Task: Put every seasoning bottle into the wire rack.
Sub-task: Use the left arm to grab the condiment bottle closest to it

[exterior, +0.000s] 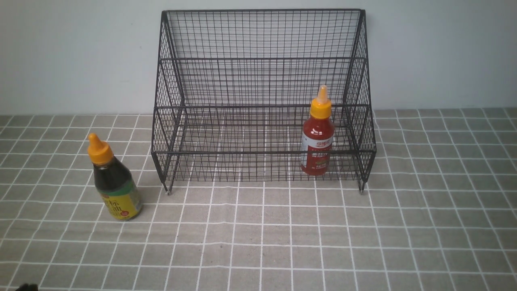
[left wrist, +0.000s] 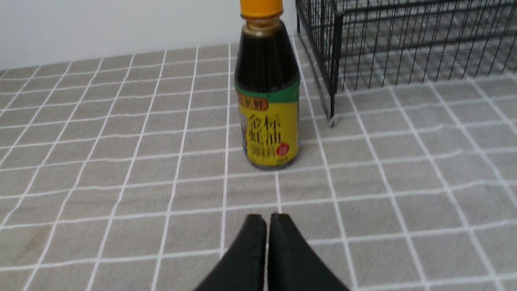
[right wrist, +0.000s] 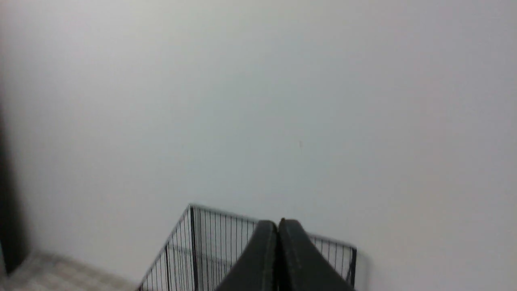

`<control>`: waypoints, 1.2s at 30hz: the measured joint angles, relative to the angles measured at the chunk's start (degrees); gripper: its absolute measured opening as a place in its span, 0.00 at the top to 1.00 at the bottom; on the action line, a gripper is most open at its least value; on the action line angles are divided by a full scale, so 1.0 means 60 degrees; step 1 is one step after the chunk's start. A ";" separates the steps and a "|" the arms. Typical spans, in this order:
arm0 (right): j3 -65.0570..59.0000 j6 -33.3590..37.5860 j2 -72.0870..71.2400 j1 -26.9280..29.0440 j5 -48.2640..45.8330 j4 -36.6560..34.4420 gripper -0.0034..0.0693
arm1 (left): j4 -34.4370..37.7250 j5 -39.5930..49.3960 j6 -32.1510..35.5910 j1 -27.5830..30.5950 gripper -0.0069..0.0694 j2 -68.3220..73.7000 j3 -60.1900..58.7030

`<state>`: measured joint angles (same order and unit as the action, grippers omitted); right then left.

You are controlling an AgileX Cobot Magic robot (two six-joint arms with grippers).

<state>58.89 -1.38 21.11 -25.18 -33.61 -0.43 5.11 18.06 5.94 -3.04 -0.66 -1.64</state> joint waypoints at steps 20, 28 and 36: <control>-0.5551 -0.0383 -0.3713 0.0000 0.4294 -0.0212 0.97 | 0.4725 -0.4574 0.0296 0.0000 0.92 0.0122 0.1799; -0.5562 -0.0383 -0.3713 0.0000 0.4285 -0.0223 0.97 | 0.4364 0.2072 0.1525 0.0191 0.92 0.4608 0.5781; -0.5562 -0.0383 -0.3713 0.0000 0.4276 -0.0223 0.97 | 0.1317 0.7783 0.0829 0.0263 0.92 1.1096 1.0190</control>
<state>25.52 -3.67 -1.16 -25.18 -7.96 -1.77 13.02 64.76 10.92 -1.47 65.92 59.49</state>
